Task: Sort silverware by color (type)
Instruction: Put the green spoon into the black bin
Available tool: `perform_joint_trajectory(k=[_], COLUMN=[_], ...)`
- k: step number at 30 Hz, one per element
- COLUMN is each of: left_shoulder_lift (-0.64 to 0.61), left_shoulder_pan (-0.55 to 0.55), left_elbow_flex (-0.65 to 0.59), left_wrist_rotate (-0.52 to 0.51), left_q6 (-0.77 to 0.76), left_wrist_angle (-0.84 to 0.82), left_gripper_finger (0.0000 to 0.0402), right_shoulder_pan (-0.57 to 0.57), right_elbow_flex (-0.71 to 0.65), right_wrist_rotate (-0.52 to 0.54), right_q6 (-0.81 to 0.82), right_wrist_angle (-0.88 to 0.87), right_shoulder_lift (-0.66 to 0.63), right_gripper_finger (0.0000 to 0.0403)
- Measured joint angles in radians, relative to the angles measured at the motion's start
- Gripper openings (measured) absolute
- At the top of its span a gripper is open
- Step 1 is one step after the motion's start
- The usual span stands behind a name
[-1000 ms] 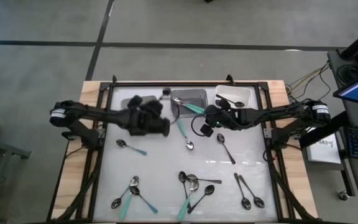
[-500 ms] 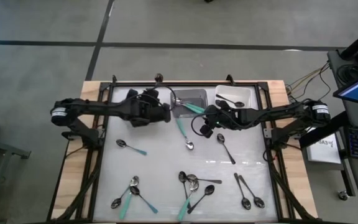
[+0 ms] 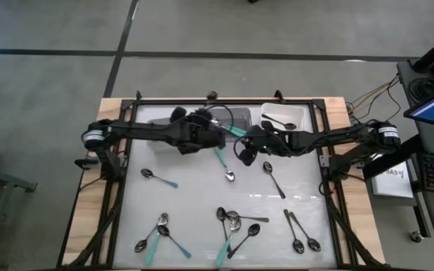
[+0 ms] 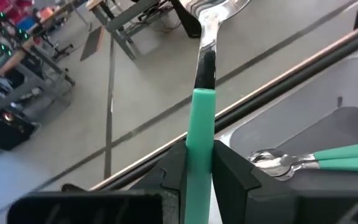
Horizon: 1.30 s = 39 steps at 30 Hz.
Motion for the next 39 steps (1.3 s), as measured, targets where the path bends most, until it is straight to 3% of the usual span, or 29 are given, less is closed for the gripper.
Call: perform_joint_trajectory(k=[4,8,16,20,23,28,33,36,39], left_shoulder_lift=[0.076,0.102,0.047,0.006,-0.026,-0.045,-0.111,-0.173,-0.245], left_shoulder_pan=[-0.018,-0.057,-0.141,-0.160,-0.159,-0.140,-0.116,-0.104,-0.093], left_elbow_flex=[0.057,0.040,-0.096,-0.124,-0.141,-0.186,-0.308,-0.415,-0.534], left_wrist_rotate=[-0.070,-0.069,-0.050,-0.036,0.029,0.269,0.481,0.486,0.493], left_q6=[0.038,0.030,-0.059,0.028,0.211,0.458,0.488,0.468,0.464], left_wrist_angle=[-0.012,-0.043,-0.009,0.130,0.335,0.609,0.771,0.872,1.052], left_gripper_finger=[0.0036,0.0036,0.0036,0.0036,0.0036,0.0036,0.0036,0.0036,0.0036], right_shoulder_pan=[-0.001,0.000,-0.015,-0.062,-0.115,-0.195,-0.266,-0.320,-0.350], right_elbow_flex=[0.000,0.000,0.000,0.000,0.000,0.000,-0.036,-0.106,-0.206], right_wrist_rotate=[-0.063,-0.133,-0.156,-0.154,-0.154,-0.163,-0.406,-0.573,-0.761], right_q6=[-0.045,-0.104,-0.281,-0.296,-0.259,-0.240,-0.327,-0.335,-0.249], right_wrist_angle=[-0.008,-0.022,-0.006,0.024,0.059,0.071,0.108,0.225,0.497], right_shoulder_lift=[0.000,-0.002,-0.006,-0.003,-0.001,-0.001,-0.001,-0.001,-0.001], right_gripper_finger=[0.0093,0.0093,0.0093,0.0093,0.0093,0.0093,0.0093,0.0093,0.0093])
